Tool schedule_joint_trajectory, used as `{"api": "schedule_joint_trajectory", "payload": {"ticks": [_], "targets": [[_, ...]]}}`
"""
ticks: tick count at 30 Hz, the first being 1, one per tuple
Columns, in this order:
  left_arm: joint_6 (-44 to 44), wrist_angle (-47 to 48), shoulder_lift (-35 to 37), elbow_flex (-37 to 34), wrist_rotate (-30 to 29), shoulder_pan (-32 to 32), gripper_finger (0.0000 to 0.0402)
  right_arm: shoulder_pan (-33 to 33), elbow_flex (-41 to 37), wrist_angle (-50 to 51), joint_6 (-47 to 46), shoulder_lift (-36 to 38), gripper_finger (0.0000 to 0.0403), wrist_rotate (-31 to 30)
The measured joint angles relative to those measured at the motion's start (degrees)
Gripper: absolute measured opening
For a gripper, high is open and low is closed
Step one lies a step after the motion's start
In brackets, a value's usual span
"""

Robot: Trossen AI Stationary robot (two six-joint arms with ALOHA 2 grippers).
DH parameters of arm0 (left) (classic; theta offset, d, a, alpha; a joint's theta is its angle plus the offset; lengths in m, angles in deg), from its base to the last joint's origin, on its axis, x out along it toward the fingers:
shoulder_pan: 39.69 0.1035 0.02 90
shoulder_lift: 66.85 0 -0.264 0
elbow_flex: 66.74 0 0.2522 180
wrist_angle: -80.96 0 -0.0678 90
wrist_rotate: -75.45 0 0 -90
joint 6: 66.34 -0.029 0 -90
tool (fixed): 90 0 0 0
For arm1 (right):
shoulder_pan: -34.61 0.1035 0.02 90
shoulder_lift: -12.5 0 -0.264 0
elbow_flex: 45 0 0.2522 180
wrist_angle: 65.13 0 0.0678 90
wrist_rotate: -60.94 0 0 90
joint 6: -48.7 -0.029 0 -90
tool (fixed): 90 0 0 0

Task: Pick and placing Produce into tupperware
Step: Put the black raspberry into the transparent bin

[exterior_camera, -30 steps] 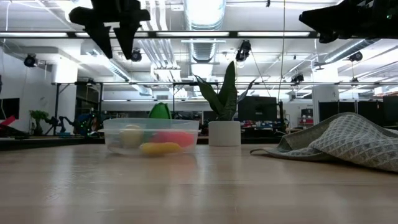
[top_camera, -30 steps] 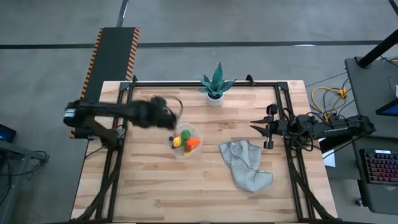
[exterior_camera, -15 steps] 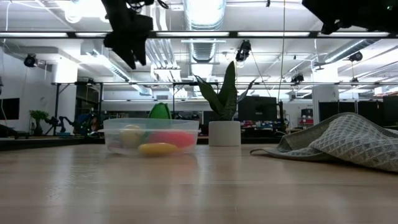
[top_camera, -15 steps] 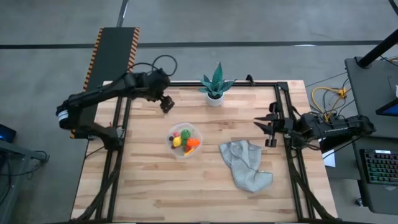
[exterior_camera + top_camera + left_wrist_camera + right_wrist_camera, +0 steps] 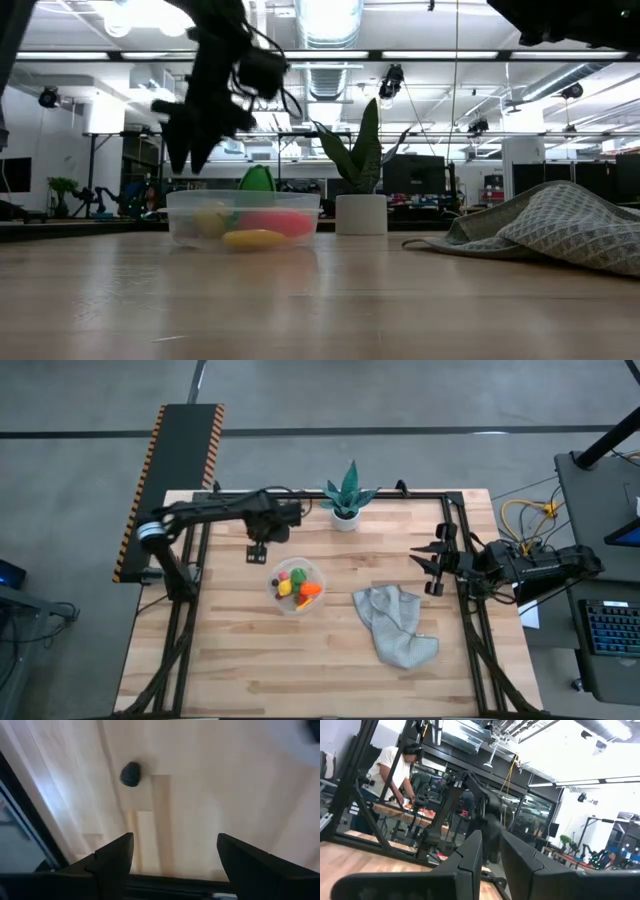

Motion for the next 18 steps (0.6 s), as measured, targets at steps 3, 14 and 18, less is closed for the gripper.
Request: {"api": "schedule_joint_trajectory", "payload": {"ticks": [3,14,18], "targets": [[-0.4,0.0,-4.5,0.0,-6.4,0.0,0.0271,0.0,0.0,0.1,0.2,0.0,0.0061,-0.2],[-7.7,-7.4,-8.1,0.1,-10.2,0.2,0.027,0.0,0.0,4.9,-4.4,0.0,0.0061,-0.3],[-12.0,-9.2,-7.6,0.1,-9.7,0.3,0.0248,0.0,0.0,4.9,-6.6,0.0,0.0061,-0.3]]}}
